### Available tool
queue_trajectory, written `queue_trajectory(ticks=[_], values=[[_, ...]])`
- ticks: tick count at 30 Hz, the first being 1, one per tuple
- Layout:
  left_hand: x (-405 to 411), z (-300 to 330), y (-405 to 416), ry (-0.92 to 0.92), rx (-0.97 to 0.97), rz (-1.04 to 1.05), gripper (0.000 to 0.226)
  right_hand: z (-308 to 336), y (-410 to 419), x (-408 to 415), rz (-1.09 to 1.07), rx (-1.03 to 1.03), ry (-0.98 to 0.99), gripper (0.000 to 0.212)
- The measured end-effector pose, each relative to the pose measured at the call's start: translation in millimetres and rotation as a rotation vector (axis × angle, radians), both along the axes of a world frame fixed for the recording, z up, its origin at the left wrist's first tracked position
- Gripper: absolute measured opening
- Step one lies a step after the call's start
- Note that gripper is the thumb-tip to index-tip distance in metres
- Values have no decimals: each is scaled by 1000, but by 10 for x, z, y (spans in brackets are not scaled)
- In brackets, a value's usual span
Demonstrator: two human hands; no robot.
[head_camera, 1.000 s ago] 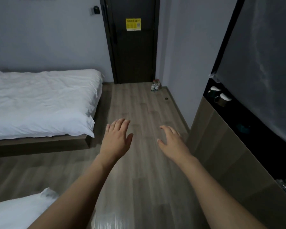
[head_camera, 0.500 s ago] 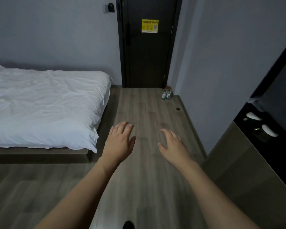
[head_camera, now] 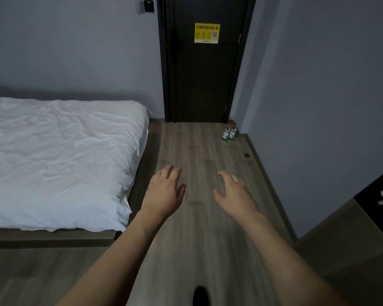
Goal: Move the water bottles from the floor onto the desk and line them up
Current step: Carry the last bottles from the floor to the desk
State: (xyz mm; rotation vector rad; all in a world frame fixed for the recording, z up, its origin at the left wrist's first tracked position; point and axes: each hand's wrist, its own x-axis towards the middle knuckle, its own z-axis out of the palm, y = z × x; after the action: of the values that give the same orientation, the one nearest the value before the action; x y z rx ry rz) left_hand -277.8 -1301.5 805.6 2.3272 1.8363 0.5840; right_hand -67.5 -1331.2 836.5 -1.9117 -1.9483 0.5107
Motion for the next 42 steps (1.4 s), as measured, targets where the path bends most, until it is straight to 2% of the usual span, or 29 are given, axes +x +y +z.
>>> queue_trajectory(ticks=[7, 12, 18, 27, 38, 42], values=[[142, -176, 1447, 48, -10, -7, 50, -243, 1430, 136, -1, -5, 49, 55], [295, -60, 2617, 112, -36, -23, 51, -212, 2565, 346, -16, -5, 71, 56], [460, 133, 3726, 65, -18, -14, 51, -115, 3655, 515, -9, 14, 78, 55], [559, -33, 5217, 45, -39, -34, 51, -261, 5143, 602, -31, -10, 83, 55], [276, 1, 7823, -16, -34, -25, 52, -202, 7738, 378, -40, -10, 59, 56], [374, 80, 8617, -40, -51, -48, 52, -203, 8405, 427, -63, -21, 72, 56]])
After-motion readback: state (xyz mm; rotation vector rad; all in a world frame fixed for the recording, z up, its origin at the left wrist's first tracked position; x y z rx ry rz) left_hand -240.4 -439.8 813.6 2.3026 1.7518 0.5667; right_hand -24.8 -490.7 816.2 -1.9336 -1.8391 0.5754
